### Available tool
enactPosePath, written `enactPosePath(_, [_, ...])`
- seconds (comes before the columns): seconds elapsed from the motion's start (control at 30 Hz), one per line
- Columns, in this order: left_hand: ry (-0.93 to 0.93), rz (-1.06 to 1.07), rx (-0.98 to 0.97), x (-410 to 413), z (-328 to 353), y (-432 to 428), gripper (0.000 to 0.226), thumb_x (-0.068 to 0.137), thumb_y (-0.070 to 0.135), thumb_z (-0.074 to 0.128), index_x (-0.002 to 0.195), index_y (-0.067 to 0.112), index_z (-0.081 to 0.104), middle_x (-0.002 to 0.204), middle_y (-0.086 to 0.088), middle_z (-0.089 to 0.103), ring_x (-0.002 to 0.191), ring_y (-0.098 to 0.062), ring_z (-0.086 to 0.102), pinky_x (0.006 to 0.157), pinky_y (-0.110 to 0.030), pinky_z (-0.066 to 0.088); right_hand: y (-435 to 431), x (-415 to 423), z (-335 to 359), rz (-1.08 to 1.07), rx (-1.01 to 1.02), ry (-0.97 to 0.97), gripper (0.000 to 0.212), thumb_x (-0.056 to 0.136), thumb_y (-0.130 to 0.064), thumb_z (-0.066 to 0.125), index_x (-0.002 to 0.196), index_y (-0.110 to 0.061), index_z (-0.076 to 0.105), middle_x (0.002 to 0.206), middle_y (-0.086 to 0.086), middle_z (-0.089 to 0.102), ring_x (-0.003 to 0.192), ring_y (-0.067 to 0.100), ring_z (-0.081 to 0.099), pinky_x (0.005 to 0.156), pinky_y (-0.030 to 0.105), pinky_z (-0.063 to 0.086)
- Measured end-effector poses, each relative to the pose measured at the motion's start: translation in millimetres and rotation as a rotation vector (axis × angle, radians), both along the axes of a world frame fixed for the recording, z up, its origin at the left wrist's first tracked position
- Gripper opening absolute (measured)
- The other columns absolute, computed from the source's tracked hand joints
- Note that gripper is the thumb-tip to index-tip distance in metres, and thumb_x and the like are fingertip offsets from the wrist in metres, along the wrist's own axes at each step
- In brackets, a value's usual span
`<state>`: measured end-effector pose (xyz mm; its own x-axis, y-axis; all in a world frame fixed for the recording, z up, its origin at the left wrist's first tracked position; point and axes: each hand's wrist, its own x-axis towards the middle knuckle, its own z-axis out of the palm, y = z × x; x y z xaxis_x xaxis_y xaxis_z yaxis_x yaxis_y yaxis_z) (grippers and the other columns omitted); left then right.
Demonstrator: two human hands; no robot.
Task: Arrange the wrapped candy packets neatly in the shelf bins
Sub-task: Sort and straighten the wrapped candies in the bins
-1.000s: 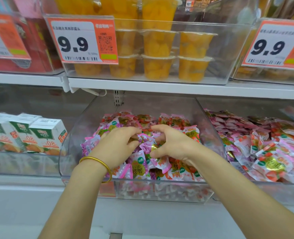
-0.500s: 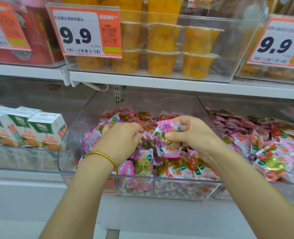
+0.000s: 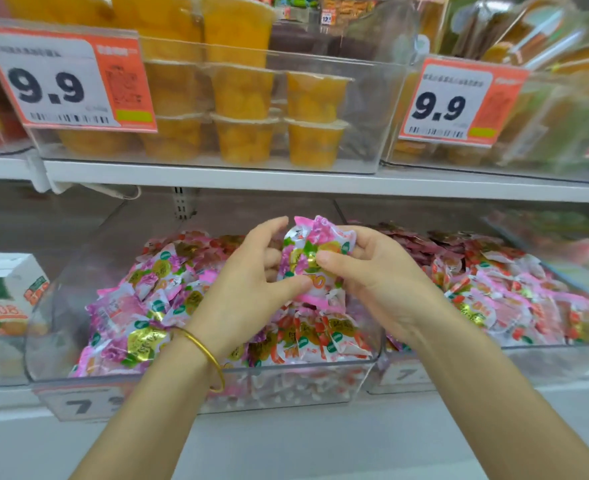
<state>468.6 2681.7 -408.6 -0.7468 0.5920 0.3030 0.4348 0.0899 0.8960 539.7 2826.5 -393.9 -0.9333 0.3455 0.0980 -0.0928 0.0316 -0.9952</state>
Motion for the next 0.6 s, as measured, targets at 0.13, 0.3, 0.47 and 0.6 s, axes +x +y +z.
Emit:
enactPosePath(0.13, [0.088, -0.04, -0.006, 19, -2, 36, 0.067, 0.08, 0.017, 0.07, 0.136, 0.03, 0.036, 0.105, 0.006, 0.063, 0.097, -0.006, 0.06, 0.085, -0.018, 0.049, 38, 30, 6, -0.132, 0.098, 0.041, 0.022, 0.076, 0.004, 0.069, 0.088, -0.012, 0.061, 0.076, 0.004, 0.071, 0.072, 0.018, 0.066, 0.068, 0.03, 0.054])
enactPosePath(0.3, [0.191, 0.072, -0.062, 15, -9, 68, 0.042, 0.088, 0.012, 0.057, 0.128, 0.024, 0.049, 0.118, 0.007, 0.052, 0.108, -0.004, 0.052, 0.085, -0.016, 0.048, 103, 58, 2, -0.387, 0.103, -0.011, 0.021, 0.083, 0.001, 0.064, 0.085, -0.019, 0.056, 0.059, -0.007, 0.06, 0.054, 0.008, 0.055, 0.061, 0.031, 0.044])
enactPosePath(0.47, [0.247, 0.111, -0.108, 14, -14, 91, 0.034, 0.089, 0.011, 0.054, 0.116, 0.031, 0.053, 0.117, 0.01, 0.049, 0.1, 0.001, 0.049, 0.082, -0.002, 0.037, 133, 38, -6, -0.447, 0.305, -0.131, 0.024, 0.08, 0.0, 0.069, 0.099, -0.009, 0.057, 0.076, 0.002, 0.057, 0.069, 0.017, 0.055, 0.066, 0.031, 0.045])
enactPosePath(0.6, [0.241, 0.107, -0.124, 16, -16, 102, 0.031, 0.089, 0.015, 0.054, 0.112, 0.036, 0.051, 0.117, 0.014, 0.048, 0.103, 0.002, 0.047, 0.093, -0.019, 0.039, 126, 0, -13, -0.406, 0.502, -0.298, 0.039, 0.081, -0.016, 0.071, 0.114, -0.004, 0.052, 0.101, 0.008, 0.056, 0.089, 0.025, 0.056, 0.07, 0.034, 0.048])
